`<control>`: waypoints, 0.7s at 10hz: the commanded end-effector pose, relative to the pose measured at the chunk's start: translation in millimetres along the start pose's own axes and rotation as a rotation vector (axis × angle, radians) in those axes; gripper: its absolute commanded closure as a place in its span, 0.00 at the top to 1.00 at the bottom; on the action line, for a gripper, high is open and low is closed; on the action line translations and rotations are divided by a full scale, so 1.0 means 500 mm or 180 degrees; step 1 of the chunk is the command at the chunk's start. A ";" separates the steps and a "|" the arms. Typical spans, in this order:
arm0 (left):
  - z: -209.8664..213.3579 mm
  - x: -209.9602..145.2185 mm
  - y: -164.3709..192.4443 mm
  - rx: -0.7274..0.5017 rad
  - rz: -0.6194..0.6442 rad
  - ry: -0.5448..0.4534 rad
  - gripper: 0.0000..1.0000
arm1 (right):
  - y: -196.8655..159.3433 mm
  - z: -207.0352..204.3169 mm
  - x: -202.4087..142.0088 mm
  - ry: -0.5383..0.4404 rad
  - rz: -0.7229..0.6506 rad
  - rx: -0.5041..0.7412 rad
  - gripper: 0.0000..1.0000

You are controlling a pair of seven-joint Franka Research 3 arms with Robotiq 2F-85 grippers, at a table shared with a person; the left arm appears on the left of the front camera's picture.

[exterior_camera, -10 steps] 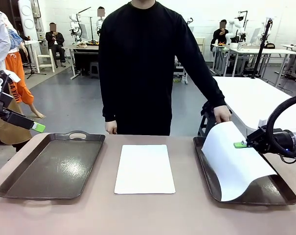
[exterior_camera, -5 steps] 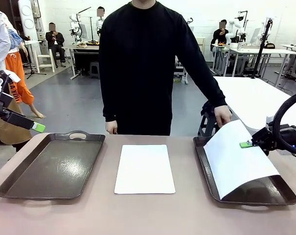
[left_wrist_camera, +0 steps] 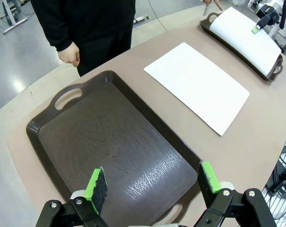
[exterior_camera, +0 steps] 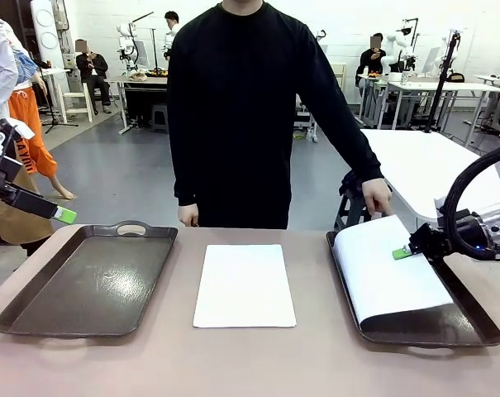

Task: Sort the A4 documents.
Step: Place the A4 Paper in the designated Handle tray.

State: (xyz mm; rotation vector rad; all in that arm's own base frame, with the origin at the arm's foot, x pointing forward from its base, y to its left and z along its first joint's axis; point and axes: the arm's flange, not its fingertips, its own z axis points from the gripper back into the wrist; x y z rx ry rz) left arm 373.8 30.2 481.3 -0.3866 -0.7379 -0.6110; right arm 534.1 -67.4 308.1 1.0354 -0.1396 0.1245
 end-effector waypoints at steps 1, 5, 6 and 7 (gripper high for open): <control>-0.002 -0.006 0.006 -0.0048 -0.0046 -0.0028 1.00 | 0.007 0.019 -0.015 0.0190 -0.0061 -0.0314 0.01; -0.002 -0.006 0.006 -0.0048 -0.0046 -0.0028 1.00 | -0.002 0.041 -0.015 0.0100 -0.0102 -0.0835 0.01; -0.002 -0.006 0.006 -0.0048 -0.0046 -0.0028 1.00 | -0.003 0.039 -0.012 0.0054 -0.0107 -0.0948 0.01; -0.002 -0.006 0.006 -0.0048 -0.0046 -0.0028 1.00 | -0.005 0.038 -0.010 0.0054 -0.0115 -0.1011 0.01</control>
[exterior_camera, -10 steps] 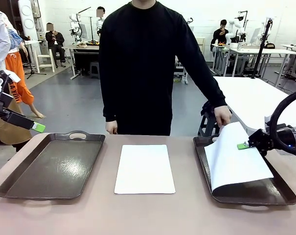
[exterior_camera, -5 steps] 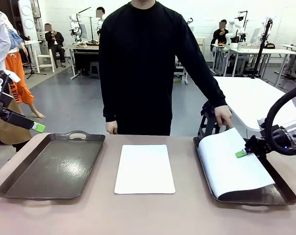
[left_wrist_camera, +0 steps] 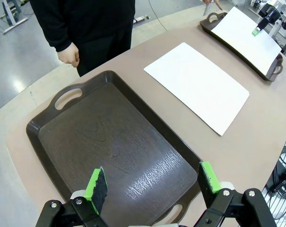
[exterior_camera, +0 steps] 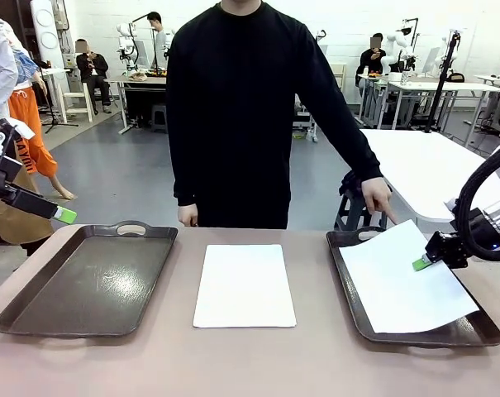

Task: Sort the A4 documents.
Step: Place the A4 Paper in the designated Handle tray.

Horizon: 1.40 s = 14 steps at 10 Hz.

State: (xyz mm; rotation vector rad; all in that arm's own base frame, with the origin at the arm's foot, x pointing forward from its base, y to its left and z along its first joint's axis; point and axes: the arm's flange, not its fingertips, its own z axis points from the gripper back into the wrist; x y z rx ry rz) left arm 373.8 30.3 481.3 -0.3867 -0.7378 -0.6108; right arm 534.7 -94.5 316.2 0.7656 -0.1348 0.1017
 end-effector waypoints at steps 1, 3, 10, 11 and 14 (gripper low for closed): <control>-0.002 -0.005 0.006 -0.0048 -0.0047 -0.0028 1.00 | 0.014 -0.015 -0.010 0.0007 -0.0098 -0.0135 0.01; -0.002 -0.005 0.006 -0.0048 -0.0047 -0.0028 1.00 | 0.015 -0.022 -0.010 -0.0022 -0.0113 -0.0083 0.01; -0.002 -0.005 0.006 -0.0048 -0.0047 -0.0028 1.00 | 0.061 0.007 -0.011 0.0065 -0.0039 -0.0571 0.59; -0.002 -0.005 0.006 -0.0048 -0.0047 -0.0028 1.00 | 0.068 0.013 -0.013 0.0074 -0.0046 -0.0748 0.67; -0.002 -0.005 0.006 -0.0048 -0.0047 -0.0028 1.00 | 0.072 0.023 -0.013 0.0047 -0.0096 -0.0826 0.99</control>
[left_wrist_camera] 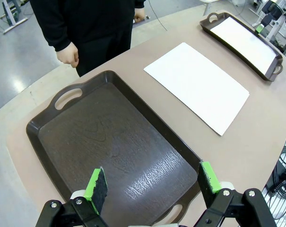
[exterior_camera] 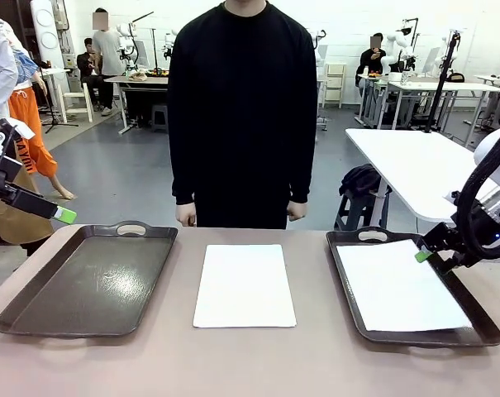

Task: Sort the A4 documents.
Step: Place the A4 Paper in the designated Handle tray.

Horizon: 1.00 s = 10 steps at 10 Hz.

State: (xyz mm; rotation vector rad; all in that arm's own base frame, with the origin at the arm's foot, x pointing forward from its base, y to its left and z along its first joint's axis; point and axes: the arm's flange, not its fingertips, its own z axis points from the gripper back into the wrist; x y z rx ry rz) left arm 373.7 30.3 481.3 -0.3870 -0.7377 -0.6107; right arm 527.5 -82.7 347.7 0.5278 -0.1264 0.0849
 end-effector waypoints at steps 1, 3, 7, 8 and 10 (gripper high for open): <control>-0.002 -0.005 0.006 -0.0048 -0.0048 -0.0028 1.00 | 0.014 -0.001 -0.010 -0.0023 -0.0077 -0.0048 1.00; -0.002 -0.005 0.006 -0.0048 -0.0048 -0.0028 1.00 | 0.012 0.002 -0.013 -0.0077 -0.0061 -0.0034 1.00; -0.002 -0.005 0.006 -0.0048 -0.0048 -0.0028 1.00 | 0.005 0.007 0.000 -0.0020 0.0000 -0.0002 1.00; -0.002 -0.005 0.006 -0.0048 -0.0048 -0.0028 1.00 | 0.005 0.007 0.000 -0.0020 0.0000 -0.0002 1.00; -0.002 -0.005 0.006 -0.0048 -0.0048 -0.0028 1.00 | 0.005 0.007 0.000 -0.0020 0.0000 -0.0002 1.00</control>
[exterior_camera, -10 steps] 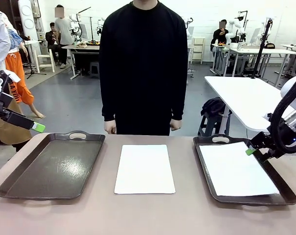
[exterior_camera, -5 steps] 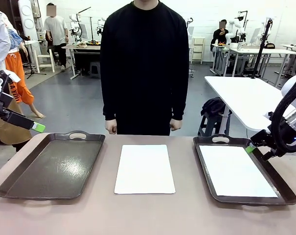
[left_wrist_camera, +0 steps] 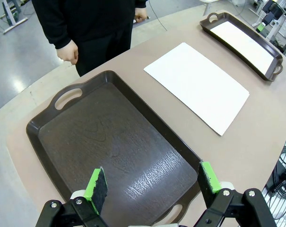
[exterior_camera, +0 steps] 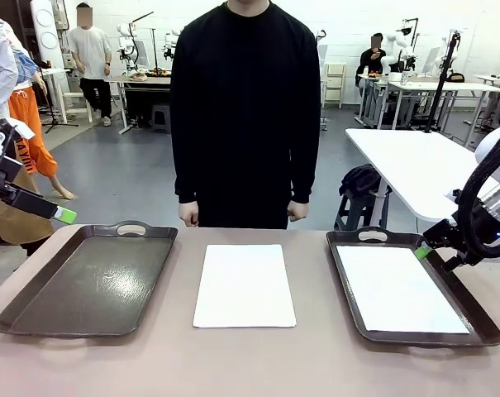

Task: Sort the A4 documents.
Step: Place the A4 Paper in the designated Handle tray, then receive the A4 Paper.

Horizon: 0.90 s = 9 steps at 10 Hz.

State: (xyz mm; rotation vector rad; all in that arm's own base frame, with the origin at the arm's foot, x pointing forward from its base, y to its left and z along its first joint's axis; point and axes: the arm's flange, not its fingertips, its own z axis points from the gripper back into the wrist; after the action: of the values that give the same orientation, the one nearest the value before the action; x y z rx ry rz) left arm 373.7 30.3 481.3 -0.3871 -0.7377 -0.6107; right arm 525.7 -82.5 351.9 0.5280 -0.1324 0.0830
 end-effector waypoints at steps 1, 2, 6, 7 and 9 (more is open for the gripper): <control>-0.002 -0.005 0.006 -0.0047 -0.0048 -0.0028 1.00 | 0.000 -0.001 0.002 0.0000 0.0001 -0.0002 1.00; -0.002 -0.005 0.006 -0.0047 -0.0048 -0.0028 1.00 | 0.000 -0.001 0.002 0.0000 0.0001 -0.0002 1.00; -0.002 -0.005 0.006 -0.0047 -0.0048 -0.0028 1.00 | 0.000 -0.001 0.002 0.0000 0.0001 -0.0002 1.00; -0.002 -0.005 0.006 -0.0047 -0.0048 -0.0028 1.00 | 0.000 -0.001 0.002 0.0000 0.0001 -0.0002 1.00; -0.002 -0.005 0.006 -0.0047 -0.0048 -0.0028 1.00 | 0.000 -0.001 0.002 0.0000 0.0001 -0.0002 1.00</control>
State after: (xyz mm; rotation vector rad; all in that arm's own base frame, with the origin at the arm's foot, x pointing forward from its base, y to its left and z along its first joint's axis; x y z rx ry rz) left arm 373.7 30.3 481.3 -0.3872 -0.7376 -0.6107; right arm 525.7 -82.5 351.9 0.5280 -0.1324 0.0830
